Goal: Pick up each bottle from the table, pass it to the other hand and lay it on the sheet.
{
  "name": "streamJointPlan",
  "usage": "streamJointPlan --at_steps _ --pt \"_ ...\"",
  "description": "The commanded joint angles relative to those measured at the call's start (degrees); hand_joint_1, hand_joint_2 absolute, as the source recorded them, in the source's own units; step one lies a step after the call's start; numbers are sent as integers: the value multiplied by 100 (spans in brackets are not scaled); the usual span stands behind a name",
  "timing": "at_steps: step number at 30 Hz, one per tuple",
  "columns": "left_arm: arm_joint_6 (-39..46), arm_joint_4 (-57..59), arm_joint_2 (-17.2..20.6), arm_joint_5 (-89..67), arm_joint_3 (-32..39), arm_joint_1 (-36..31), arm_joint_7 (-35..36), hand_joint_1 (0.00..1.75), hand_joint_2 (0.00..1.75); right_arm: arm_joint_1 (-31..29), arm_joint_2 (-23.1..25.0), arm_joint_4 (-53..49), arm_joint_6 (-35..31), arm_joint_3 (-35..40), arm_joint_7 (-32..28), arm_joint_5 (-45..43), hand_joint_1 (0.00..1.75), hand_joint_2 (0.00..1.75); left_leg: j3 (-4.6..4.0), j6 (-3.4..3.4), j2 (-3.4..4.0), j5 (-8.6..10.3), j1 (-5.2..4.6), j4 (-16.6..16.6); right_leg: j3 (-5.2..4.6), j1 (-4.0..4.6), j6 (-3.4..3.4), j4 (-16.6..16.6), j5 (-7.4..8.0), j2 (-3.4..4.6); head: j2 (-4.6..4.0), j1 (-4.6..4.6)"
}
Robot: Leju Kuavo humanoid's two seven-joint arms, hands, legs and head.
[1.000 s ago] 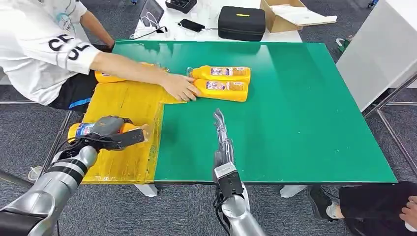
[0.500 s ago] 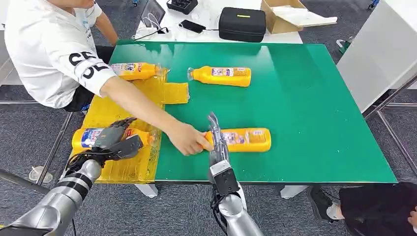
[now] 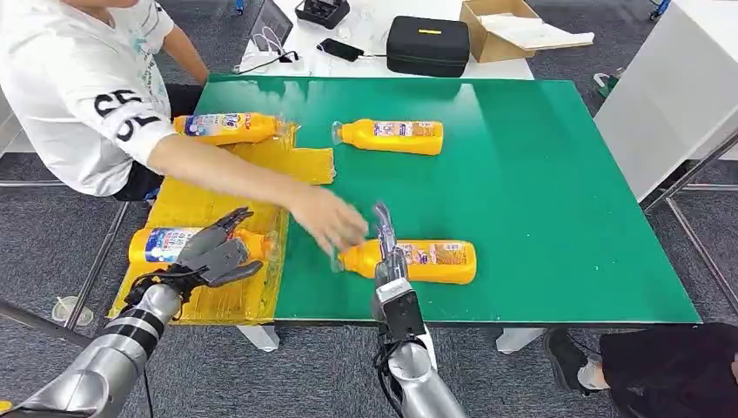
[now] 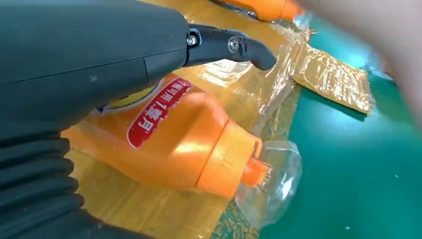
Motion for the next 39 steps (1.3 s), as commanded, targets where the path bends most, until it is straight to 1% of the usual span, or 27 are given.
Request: streamJointPlan --at_steps 1,2,3,4,6,7,8,9,10,11,12,13,14,15,16,17,19,22,24,26,28,32,33,34,35,36,39 --pt "-96 185 -73 -5 175 198 46 0 0 -213 -40 382 17 -143 37 -22 0 0 24 5 16 -7 0 -7 20 3 -7 -9 -2 8 0 0" --pt "-96 185 -73 -5 175 198 46 0 0 -213 -40 382 17 -143 37 -22 0 0 20 4 14 -5 -2 -6 16 0 -6 -6 -2 7 0 0" --pt "-291 120 -83 209 293 226 -59 0 0 -217 -34 402 31 -147 40 -30 0 0 17 3 13 -4 -1 -6 14 1 -5 -6 -1 7 0 0" --pt "-606 -195 -98 627 420 363 -59 0 0 -218 -28 419 25 -151 40 -30 0 0 28 5 20 -8 0 -8 24 4 -9 -11 -1 11 0 2" --pt "-734 -740 -137 1255 476 590 -59 0 0 -210 -25 425 16 -156 37 -24 0 0 16 3 12 -4 -2 -6 12 0 -4 -6 -1 7 0 0" --pt "-704 -865 -148 1486 479 643 -59 0 0 -204 -25 421 8 -159 37 -19 0 0 26 5 19 -7 -3 -10 20 1 -7 -10 -1 11 0 -2" --pt "-553 -1135 -233 1880 640 733 -59 0 0 -193 -25 409 -23 -162 38 8 0 0 22 5 16 -5 -3 -9 17 0 -5 -9 -1 9 0 0" --pt "-142 -1466 -415 2365 944 816 -59 0 0 -187 -50 388 -101 -126 89 132 0 0 16 4 12 -4 -3 -6 11 0 -4 -6 -1 6 0 -2" --pt "228 -1682 -571 2606 1209 842 -59 0 175 -185 -83 351 -177 -88 160 276 0 0 20 7 9 -7 -1 -6 17 2 -5 -9 -4 0 0 0" --pt "904 -1962 -707 2675 1453 875 -59 0 175 -202 -132 333 -232 -47 257 402 0 0 11 6 2 -4 1 -2 9 4 -4 -6 -4 -8 0 -2" --pt "1312 -2237 -910 2956 1833 860 -59 0 175 -239 -216 278 -322 -5 485 620 0 175 16 9 0 -9 2 0 16 6 -6 -6 -8 -13 0 2" --pt "1856 -2453 -987 2911 1994 849 -59 0 175 -312 -320 303 -358 57 725 855 0 175 1 8 -7 -3 1 2 2 4 -3 -3 -6 -17 0 0" --pt "1957 -2576 -1028 3116 2209 826 -59 0 175 -386 -453 256 -367 68 951 1074 0 175 -14 6 -9 -1 6 7 -11 8 -2 -2 -3 -18 0 2" --pt "2117 -2683 -1064 3211 2362 813 -59 0 175 -486 -611 255 -457 107 1216 1419 0 175 3 14 -14 -14 8 15 12 14 -6 0 -16 -30 0 0" --pt "2311 -2869 -1058 3180 2387 868 -59 0 175 -568 -763 198 -459 101 1441 1683 0 175 -21 10 -5 -2 5 9 -18 8 -1 -3 -1 -16 0 2" --pt "2298 -2942 -1065 3312 2465 911 -59 0 175 -685 -983 98 -333 89 1754 1991 0 175 -10 15 -3 -10 6 11 -3 10 -3 -4 -7 -17 0 2" --pt "2583 -3220 -1017 3114 2295 1091 -59 0 175 -901 -1308 4 -50 64 2263 2444 0 175 -16 11 8 -5 1 3 -15 4 0 -7 1 -2 0 0" --pt "2658 -3479 -1029 3095 2080 1339 -59 0 175 -1417 -1802 147 782 101 2862 2738 0 175 -14 13 7 -5 -3 5 -13 0 0 -5 0 -5 0 0" --pt "2601 -3412 -1073 3033 2019 1417 -59 0 175 -1637 -2063 270 1164 149 3052 2868 0 175 -17 14 8 -5 -3 8 -15 0 1 -4 1 -4 0 0" --pt "2616 -3385 -1097 2971 1957 1423 -59 0 175 -1785 -2213 370 1437 165 3095 2832 0 175 -25 11 3 1 -6 4 -23 -5 3 -4 4 -5 0 0" --pt "2587 -3285 -1103 2938 1891 1377 -59 0 175 -1952 -2424 471 1726 342 3218 2903 0 175 -20 13 0 -3 -7 6 -16 -5 0 -3 0 -10 0 2" --pt "2574 -3147 -1099 2855 1820 1333 -59 0 175 -2090 -2653 448 1940 453 3323 2893 0 175 -27 9 -1 0 -10 5 -24 -10 2 -3 3 -8 0 0" --pt "2580 -3118 -1096 2834 1814 1323 -59 0 175 -2093 -2679 413 1975 466 3331 2875 0 175 -1 14 -1 -12 -7 9 6 -4 -5 -3 -8 -15 0 0" --pt "2563 -3022 -1104 2820 1838 1292 -59 0 175 -2139 -2737 418 2144 555 3400 2816 0 175 -25 8 3 -2 -8 6 -22 -8 1 -3 2 -5 0 2" --pt "2539 -2981 -1101 2795 1833 1263 -59 0 175 -2199 -2804 453 2249 626 3422 2780 0 175 -11 10 6 -9 -8 7 -9 -6 -3 -2 -3 -5 0 -2" --pt "2539 -2976 -1103 2792 1832 1259 -59 0 175 -2210 -2818 459 2259 624 3422 2770 0 175 -13 10 4 -8 -8 7 -10 -6 -2 -2 -3 -5 0 0" --pt "2510 -2870 -1101 2724 1776 1164 -59 0 175 -2364 -2994 641 2795 900 3228 2350 0 175 9 13 5 -17 -7 8 12 -3 -8 -3 -12 -10 0 0"
